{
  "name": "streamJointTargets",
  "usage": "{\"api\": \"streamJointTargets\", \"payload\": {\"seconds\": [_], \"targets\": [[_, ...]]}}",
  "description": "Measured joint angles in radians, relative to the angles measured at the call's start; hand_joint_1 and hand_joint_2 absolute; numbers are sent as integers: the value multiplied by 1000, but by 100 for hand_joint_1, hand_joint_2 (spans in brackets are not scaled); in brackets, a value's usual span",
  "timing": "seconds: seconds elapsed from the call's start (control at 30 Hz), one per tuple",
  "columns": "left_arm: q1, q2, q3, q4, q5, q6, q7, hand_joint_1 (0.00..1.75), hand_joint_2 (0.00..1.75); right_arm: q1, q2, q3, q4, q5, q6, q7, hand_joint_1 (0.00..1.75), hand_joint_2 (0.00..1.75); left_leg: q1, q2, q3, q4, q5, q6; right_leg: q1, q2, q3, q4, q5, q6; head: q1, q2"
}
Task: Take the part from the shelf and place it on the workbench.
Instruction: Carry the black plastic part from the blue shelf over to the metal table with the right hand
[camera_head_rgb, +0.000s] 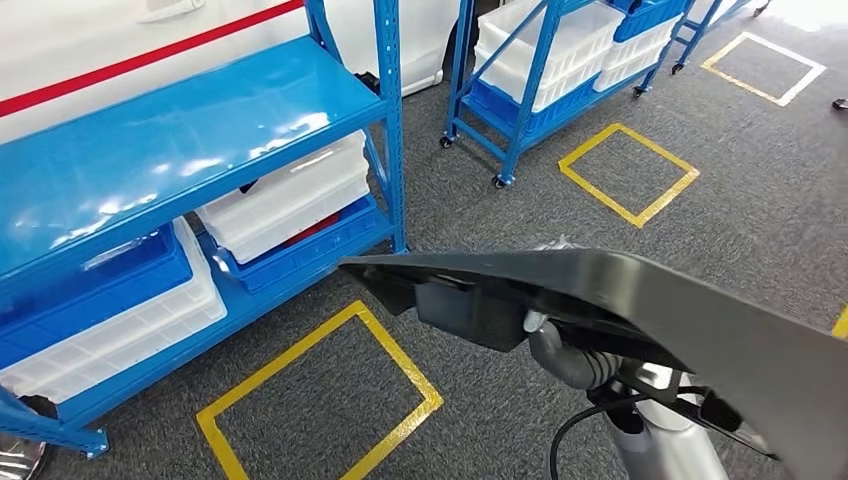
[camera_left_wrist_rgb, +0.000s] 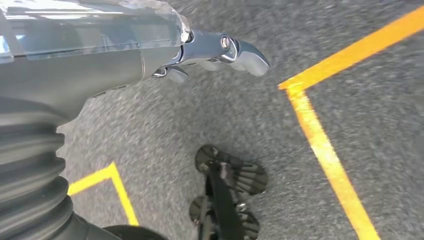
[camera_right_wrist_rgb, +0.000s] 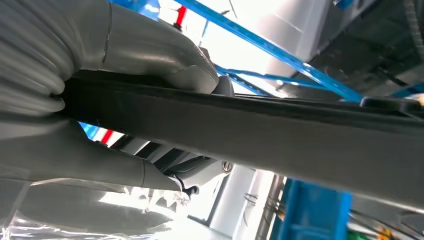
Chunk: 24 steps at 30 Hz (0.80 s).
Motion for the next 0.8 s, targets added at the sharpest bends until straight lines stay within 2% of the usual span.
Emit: {"api": "streamJointTargets", "payload": {"seconds": [0.1, 0.13, 0.17, 0.2, 0.23, 0.3, 0.33, 0.37, 0.4, 0.43, 0.47, 0.5, 0.53, 0.57, 0.6, 0.63, 0.7, 0.73, 0.8], "targets": [[-3, 1, 5, 0, 3, -3, 3, 0, 175, 39, -2, -40, -36, -23, 18, -23, 169, 175, -3, 17, -1, -1, 3, 16, -3, 18, -7, 1, 3, 12, -1, 0], [-3, 1, 7, 0, 5, -4, 3, 0, 175, 50, -3, -51, -46, -28, 23, -28, 169, 175, -3, 25, 1, -3, 4, 21, -3, 8, -9, 7, -1, 15, 0, 0], [-2, 2, 9, 0, 7, -4, 4, 0, 175, 56, -3, -60, -55, -31, 28, -30, 169, 175, -2, 33, 2, -6, 4, 26, -2, -13, -19, 27, -14, 19, 2, 0], [0, 2, 11, 0, 8, -4, 5, 0, 175, 62, -3, -68, -64, -34, 33, -31, 169, 175, -2, 42, 3, -7, 4, 30, -1, -38, -36, 62, -34, 23, 4, 0], [2, 2, 13, 0, 9, -3, 8, 0, 175, 69, -4, -78, -73, -37, 38, -32, 169, 175, -4, 53, 3, -7, 4, 34, 0, -65, -64, 121, -63, 26, 6, 0], [5, 1, 17, 0, 9, 0, 18, 0, 175, 81, -3, -94, -84, -42, 48, -30, 169, 175, -8, 75, 3, -7, 2, 39, -1, -84, -130, 249, -113, 30, 7, 0], [6, 1, 19, 0, 8, 2, 26, 0, 175, 87, -3, -102, -88, -44, 52, -28, 169, 175, -10, 86, 4, -7, 1, 40, -1, -87, -148, 281, -116, 29, 7, 0], [6, 0, 20, 0, 7, 3, 33, 0, 175, 91, -4, -109, -91, -48, 56, -25, 169, 175, -12, 96, 5, -7, -1, 42, 0, -88, -145, 273, -99, 26, 7, 0], [6, -1, 22, 0, 6, 2, 40, 0, 175, 94, -4, -117, -95, -52, 62, -22, 169, 175, -14, 106, 7, -8, -2, 42, 2, -92, -121, 225, -67, 20, 7, 0], [5, -2, 22, 0, 3, 2, 46, 0, 175, 94, -4, -127, -98, -56, 67, -20, 169, 175, -17, 115, 10, -8, -3, 43, 7, -106, -83, 150, -33, 11, 7, 0], [5, -4, 23, 0, 2, 2, 51, 0, 175, 94, -5, -135, -101, -60, 73, -19, 169, 175, -20, 123, 13, -9, -5, 42, 15, -126, -47, 81, -11, 0, 7, 0], [5, -6, 24, 0, 1, 3, 54, 0, 175, 93, -5, -142, -103, -62, 79, -19, 169, 175, -22, 130, 14, -10, -7, 40, 22, -142, -21, 29, 3, -9, 7, 0], [4, -8, 25, 0, 0, 6, 57, 0, 175, 92, -6, -148, -104, -64, 84, -17, 169, 175, -24, 138, 16, -12, -8, 37, 29, -152, -8, 1, 6, -16, 6, 0], [3, -9, 27, 0, -1, 12, 59, 0, 175, 92, -8, -153, -104, -65, 89, -15, 169, 175, -25, 146, 18, -14, -8, 34, 32, -150, -8, -4, 4, -20, 6, 0], [1, -10, 28, 0, -2, 17, 60, 0, 175, 92, -11, -157, -104, -66, 94, -12, 169, 175, -25, 155, 21, -18, -8, 30, 32, -139, -8, -9, 8, -24, 7, 0], [-1, -10, 30, 0, -4, 21, 60, 0, 175, 93, -14, -161, -104, -69, 97, -10, 169, 175, -25, 153, 23, -16, -12, 26, 29, -130, -4, -17, 12, -26, 6, 0], [-2, -12, 31, 0, -8, 19, 60, 0, 175, 90, -17, -165, -104, -76, 102, -2, 169, 175, -25, 116, 7, 29, -44, 18, 19, -111, 5, -36, 23, -31, 5, 0], [-2, -13, 31, 0, -10, 15, 59, 0, 175, 90, -18, -165, -103, -80, 104, 3, 169, 175, -23, 90, -16, 83, -74, 15, 15, -103, 8, -40, 26, -33, 4, 0], [0, -15, 31, 0, -13, 9, 59, 0, 175, 91, -19, -165, -102, -83, 111, 12, 169, 175, -21, 67, -79, 212, -131, 10, 14, -84, 6, -41, 27, -35, 3, 0]]}}
